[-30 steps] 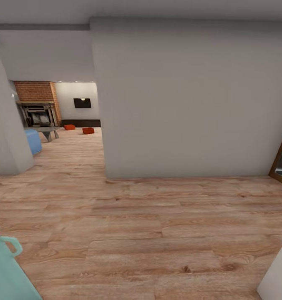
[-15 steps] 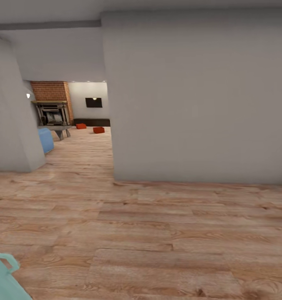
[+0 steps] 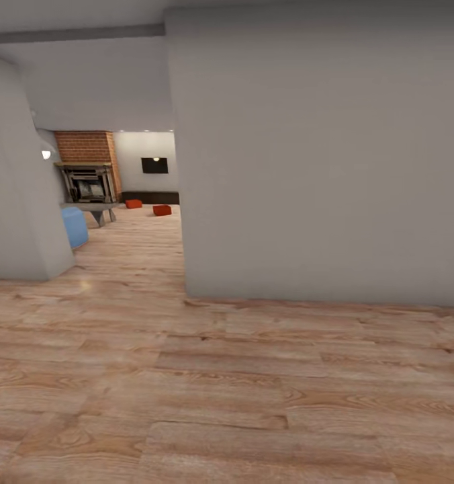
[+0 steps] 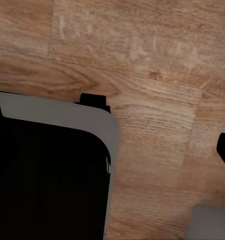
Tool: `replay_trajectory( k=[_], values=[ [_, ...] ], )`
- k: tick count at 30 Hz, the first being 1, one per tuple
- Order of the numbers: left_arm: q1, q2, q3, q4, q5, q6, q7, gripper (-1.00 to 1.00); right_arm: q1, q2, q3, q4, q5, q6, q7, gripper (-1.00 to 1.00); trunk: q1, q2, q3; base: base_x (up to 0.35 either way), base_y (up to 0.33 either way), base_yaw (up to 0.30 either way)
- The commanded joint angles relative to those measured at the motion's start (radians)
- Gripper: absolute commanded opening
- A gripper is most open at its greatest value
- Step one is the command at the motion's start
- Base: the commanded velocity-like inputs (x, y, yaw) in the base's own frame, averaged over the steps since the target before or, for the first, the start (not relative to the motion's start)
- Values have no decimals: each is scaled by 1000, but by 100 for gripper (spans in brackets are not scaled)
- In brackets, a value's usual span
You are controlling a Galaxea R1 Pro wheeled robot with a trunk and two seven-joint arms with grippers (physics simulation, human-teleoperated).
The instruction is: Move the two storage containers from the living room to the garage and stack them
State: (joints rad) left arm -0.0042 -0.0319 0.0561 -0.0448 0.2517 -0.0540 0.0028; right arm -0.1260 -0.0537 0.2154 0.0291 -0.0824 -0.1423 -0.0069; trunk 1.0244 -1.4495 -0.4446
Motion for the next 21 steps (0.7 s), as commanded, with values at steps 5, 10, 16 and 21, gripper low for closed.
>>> replay_trajectory(
  k=[5, 10, 16, 21],
  values=[
    [0, 0, 5, 0, 1, -3, 0, 100, -1, 0, 7, 3, -6, -12, -1, 100, 1, 0, -1, 322, 0, 0],
    [0, 0, 5, 0, 1, -3, 0, 100, -1, 0, 10, 3, -5, -11, 0, 100, 1, 0, -1, 322, 0, 0],
    [0, 0, 5, 0, 1, -3, 0, 100, -1, 6, 10, 3, -6, -6, 1, 100, 1, 0, -1, 322, 0, 0],
    [0, 0, 5, 0, 1, -3, 0, 100, -1, 5, 9, 3, -7, -7, -1, 100, 1, 0, -1, 322, 0, 176]
  ],
)
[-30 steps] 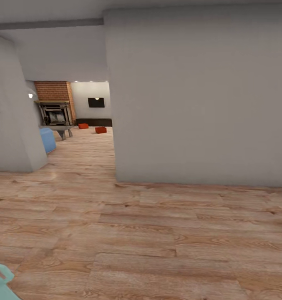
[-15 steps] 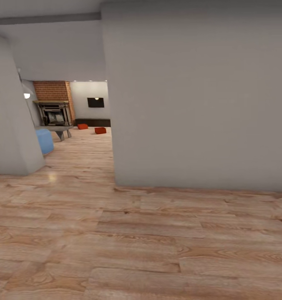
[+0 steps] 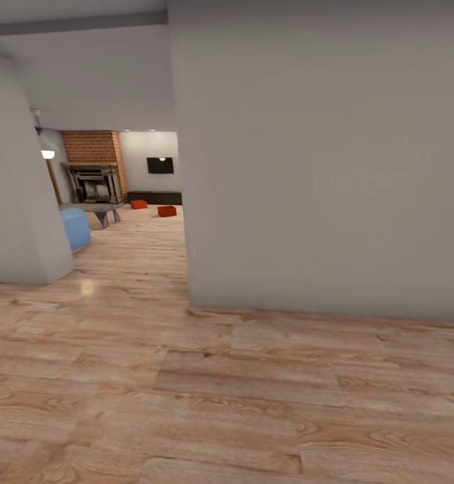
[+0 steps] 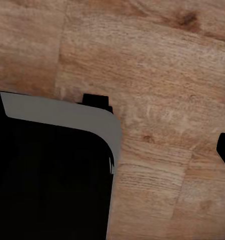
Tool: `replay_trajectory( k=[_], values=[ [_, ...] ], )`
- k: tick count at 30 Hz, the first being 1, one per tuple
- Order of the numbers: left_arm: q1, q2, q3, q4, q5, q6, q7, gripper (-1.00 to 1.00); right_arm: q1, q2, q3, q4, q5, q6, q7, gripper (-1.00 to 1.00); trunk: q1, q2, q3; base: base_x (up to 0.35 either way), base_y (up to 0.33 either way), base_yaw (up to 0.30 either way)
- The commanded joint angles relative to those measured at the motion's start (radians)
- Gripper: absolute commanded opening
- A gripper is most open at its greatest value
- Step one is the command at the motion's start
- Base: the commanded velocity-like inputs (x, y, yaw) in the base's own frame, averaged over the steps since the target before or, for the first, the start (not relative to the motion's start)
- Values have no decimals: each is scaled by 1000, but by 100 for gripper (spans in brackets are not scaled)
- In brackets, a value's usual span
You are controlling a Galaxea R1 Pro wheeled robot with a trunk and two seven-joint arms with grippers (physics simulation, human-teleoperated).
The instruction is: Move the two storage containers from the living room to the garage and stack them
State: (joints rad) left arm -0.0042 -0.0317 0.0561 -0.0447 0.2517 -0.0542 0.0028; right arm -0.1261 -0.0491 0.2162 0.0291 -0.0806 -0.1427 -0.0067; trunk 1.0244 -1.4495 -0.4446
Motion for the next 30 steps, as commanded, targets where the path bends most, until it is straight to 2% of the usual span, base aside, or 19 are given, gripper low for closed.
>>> replay_trajectory(
  k=[1, 12, 25, 30],
  values=[
    [0, 0, 5, 0, 1, -3, 0, 100, -1, 0, 8, 3, -8, -6, -1, 100, 1, 0, -1, 322, 0, 241],
    [0, 0, 5, 0, 1, -3, 0, 100, -1, 0, 9, 3, -9, -6, -1, 100, 1, 0, -1, 322, 0, 251],
    [0, 0, 5, 0, 1, -3, 0, 100, -1, 0, 9, 3, -11, -5, -1, 100, 1, 0, -1, 322, 0, 25],
    [0, 0, 5, 0, 1, -3, 0, 100, -1, 0, 9, 3, -10, -5, -1, 100, 1, 0, -1, 322, 0, 163]
  ],
)
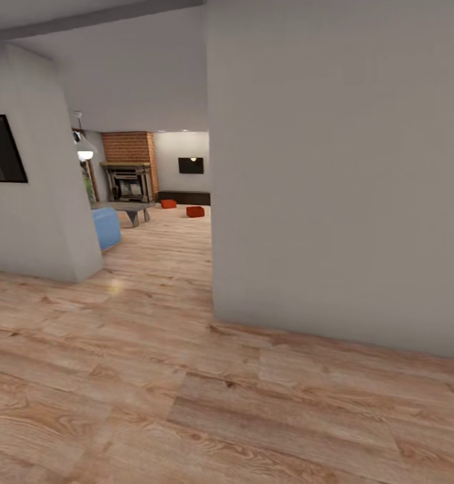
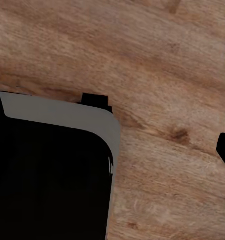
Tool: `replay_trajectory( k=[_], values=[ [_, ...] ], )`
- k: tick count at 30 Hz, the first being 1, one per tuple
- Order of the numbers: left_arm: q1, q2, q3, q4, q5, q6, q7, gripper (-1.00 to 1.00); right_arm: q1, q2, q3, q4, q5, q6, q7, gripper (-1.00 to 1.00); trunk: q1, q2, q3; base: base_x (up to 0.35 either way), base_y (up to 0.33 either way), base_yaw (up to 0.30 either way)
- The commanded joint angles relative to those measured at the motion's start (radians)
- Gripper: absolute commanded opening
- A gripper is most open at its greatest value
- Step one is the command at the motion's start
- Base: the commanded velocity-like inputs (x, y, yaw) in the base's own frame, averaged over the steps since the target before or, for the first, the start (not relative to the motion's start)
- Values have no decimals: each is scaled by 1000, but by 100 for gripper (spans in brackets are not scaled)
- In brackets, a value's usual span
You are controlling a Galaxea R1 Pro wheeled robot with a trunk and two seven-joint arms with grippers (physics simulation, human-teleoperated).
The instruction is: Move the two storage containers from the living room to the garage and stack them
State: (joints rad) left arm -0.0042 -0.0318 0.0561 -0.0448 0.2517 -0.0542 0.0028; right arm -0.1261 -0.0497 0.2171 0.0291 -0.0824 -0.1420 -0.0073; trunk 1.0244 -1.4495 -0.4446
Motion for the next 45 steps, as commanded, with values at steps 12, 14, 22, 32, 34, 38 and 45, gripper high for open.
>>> replay_trajectory(
  k=[12, 14, 22, 32, 34, 38, 45],
  values=[
    [0, 0, 5, 0, 1, -3, 0, 100, -1, -1, 8, 3, -8, -6, -1, 100, 1, 0, -1, 322, 0, 258],
    [0, 0, 5, 0, 1, -3, 0, 100, -1, -2, 8, 3, -8, -7, -1, 100, 1, 0, -1, 322, 0, 266],
    [0, 1, 5, 0, 1, -3, 0, 100, -1, -2, 8, 3, -8, -6, -2, 100, 1, 0, -1, 322, 0, 267],
    [0, 0, 5, 0, 1, -3, 0, 100, -1, -2, 8, 3, -8, -6, -1, 100, 1, 0, -1, 322, 0, 267],
    [0, 1, 5, 0, 1, -3, 0, 100, -1, -1, 8, 3, -8, -6, -2, 100, 1, 0, -1, 322, 0, 267],
    [0, 0, 5, 0, 1, -3, 0, 100, -1, -1, 8, 3, -8, -7, -2, 100, 1, 0, -1, 322, 0, 267],
    [0, 1, 5, 0, 1, -3, 0, 100, -1, -2, 8, 3, -8, -7, -2, 100, 1, 0, -1, 322, 0, 267]
  ],
)
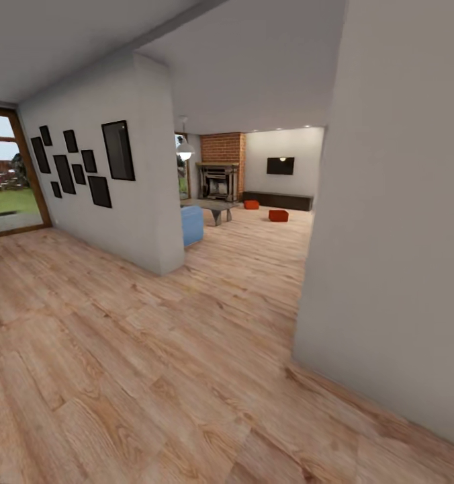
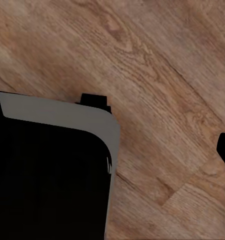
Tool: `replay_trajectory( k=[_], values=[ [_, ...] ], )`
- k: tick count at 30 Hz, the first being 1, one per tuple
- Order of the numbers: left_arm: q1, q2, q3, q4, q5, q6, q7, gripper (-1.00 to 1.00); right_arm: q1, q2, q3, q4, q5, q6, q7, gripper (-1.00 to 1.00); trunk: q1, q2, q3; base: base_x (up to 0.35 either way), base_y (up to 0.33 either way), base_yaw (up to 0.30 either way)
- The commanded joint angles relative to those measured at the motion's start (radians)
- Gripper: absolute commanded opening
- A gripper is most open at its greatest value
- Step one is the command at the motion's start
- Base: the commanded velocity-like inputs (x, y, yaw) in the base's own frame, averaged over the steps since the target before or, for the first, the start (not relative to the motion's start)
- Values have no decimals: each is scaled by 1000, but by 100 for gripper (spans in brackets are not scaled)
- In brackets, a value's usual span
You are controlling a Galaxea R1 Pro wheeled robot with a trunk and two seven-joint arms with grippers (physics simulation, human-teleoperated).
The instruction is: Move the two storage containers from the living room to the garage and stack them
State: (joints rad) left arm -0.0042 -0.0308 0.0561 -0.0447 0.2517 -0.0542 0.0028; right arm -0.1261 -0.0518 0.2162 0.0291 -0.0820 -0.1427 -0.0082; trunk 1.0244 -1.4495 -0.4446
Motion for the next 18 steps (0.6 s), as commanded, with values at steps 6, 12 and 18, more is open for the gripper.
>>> replay_trajectory(
  k=[6, 12, 18],
  values=[
    [0, 0, 5, 0, 1, -3, 0, 100, -1, 0, 9, 3, -8, -6, -1, 100, 1, 0, -1, 322, 0, 267],
    [0, 0, 5, 0, 1, -3, 0, 100, -1, 0, 9, 3, -8, -6, -1, 100, 1, 0, -1, 322, 0, 264],
    [0, 1, 5, 0, 1, -3, 0, 100, -1, -1, 8, 3, -8, -5, -1, 100, 1, 0, -1, 322, 0, 87]
  ],
)
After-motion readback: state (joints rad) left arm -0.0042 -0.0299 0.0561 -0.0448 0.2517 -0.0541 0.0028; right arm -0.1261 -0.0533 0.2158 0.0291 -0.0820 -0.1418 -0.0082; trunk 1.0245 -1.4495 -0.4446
